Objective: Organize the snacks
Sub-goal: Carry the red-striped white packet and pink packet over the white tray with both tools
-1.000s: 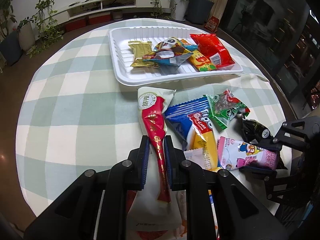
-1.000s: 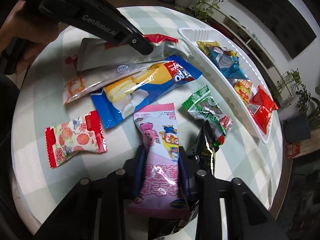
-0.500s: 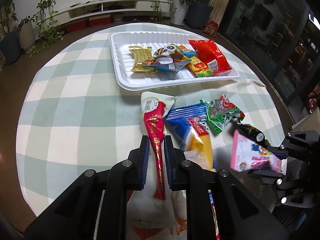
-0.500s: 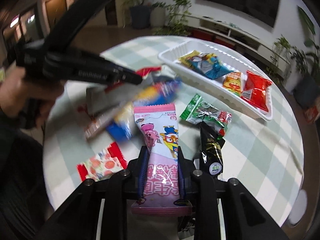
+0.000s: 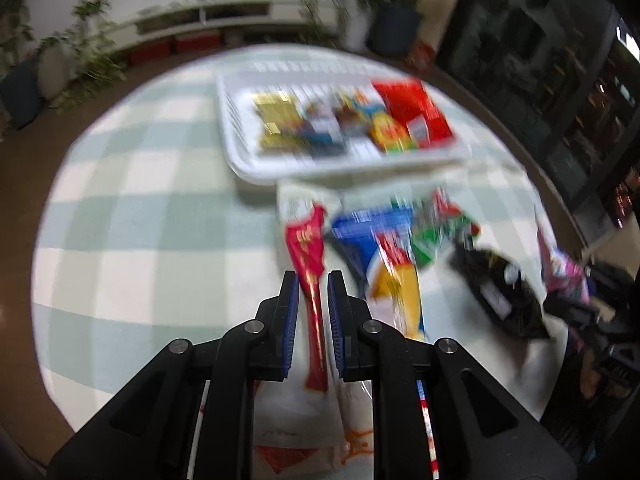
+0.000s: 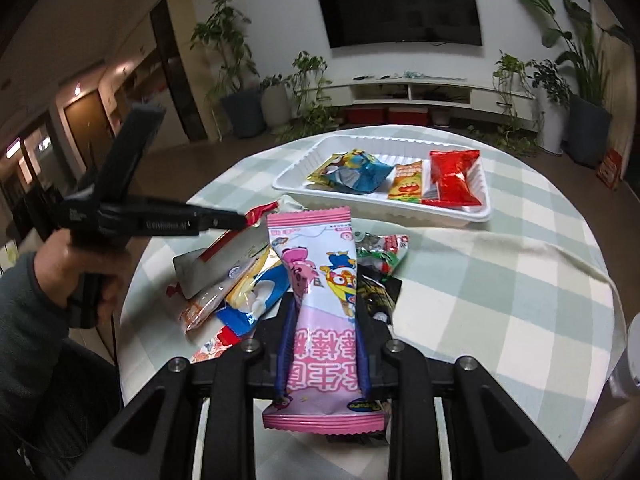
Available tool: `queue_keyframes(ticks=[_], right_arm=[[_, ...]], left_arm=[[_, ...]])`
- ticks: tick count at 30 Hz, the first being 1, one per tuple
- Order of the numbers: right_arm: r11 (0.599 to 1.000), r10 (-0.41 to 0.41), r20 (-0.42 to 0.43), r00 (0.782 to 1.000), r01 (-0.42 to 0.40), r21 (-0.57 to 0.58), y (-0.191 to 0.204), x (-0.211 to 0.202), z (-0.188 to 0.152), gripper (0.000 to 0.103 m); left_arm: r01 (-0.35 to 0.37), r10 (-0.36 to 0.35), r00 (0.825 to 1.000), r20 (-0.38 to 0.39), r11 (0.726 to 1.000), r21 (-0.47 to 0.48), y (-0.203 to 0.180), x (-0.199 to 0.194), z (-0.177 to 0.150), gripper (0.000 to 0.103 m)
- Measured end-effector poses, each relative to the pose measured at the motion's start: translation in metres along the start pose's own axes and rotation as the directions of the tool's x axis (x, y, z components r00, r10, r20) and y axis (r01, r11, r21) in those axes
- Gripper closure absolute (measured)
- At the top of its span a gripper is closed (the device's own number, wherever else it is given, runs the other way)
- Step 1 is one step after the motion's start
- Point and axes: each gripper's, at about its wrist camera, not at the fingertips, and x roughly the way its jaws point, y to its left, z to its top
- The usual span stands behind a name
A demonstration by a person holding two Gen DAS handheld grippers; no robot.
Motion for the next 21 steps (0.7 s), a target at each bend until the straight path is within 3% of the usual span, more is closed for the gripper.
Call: queue_keyframes(ticks=[5, 7, 8, 9, 14, 16, 18, 20, 21], right_arm=[[0.999, 0.005, 0.011, 1.0, -0.005, -0.033, 0.005, 0.0, -0.001, 0.075], [1.0, 0.011, -0.003, 1.0, -0.011, -0.024, 0.003, 0.004, -0.004, 0.075], [1.0, 0.013, -0.011, 1.0, -0.013, -0.02, 0.002, 0.006, -0.005, 0.075], [1.0, 0.014, -0.018, 1.0, -0.015, -0.021, 0.002, 0.007, -0.007, 0.075], [0.999, 0.026, -0.012, 1.0, -0.026, -0.02, 0.002, 0.006, -0.007, 0.075], [0.999, 0.029, -0.016, 0.999, -0.029, -0.017, 0.002, 0.007, -0.007, 0.075], [1.0, 0.026, -0.027, 0.999, -0.027, -0.016, 0.001, 0.009, -0.009, 0.075], [1.0, 0.028, -0.026, 0.999, -0.028, -0.013, 0.001, 0.008, -0.009, 0.075], [0.999, 0.03, -0.022, 0.999, -0.03, -0.013, 0.0, 0.008, -0.009, 0.075]], left_arm=[[-0.107, 0.107, 0.994, -0.013, 0.994, 0.022, -0.001, 0.01, -0.004, 0.087], [-0.132, 0.132, 0.991, -0.007, 0.991, 0.006, 0.003, 0.011, -0.003, 0.075], [-0.155, 0.155, 0.988, -0.012, 0.988, 0.005, 0.005, 0.013, -0.004, 0.042], [-0.176, 0.176, 0.984, -0.025, 0.984, 0.005, 0.006, 0.018, -0.005, 0.002], [-0.163, 0.162, 0.986, -0.027, 0.987, -0.013, 0.01, 0.023, -0.005, 0.001], [-0.155, 0.154, 0.988, -0.022, 0.988, -0.025, 0.011, 0.024, -0.001, 0.006], [-0.15, 0.149, 0.987, -0.055, 0.989, -0.017, 0.011, 0.03, 0.0, 0.045], [-0.171, 0.172, 0.983, -0.063, 0.985, 0.019, 0.005, 0.035, -0.001, 0.047], [-0.174, 0.175, 0.982, -0.066, 0.984, 0.027, 0.003, 0.035, 0.0, 0.052]])
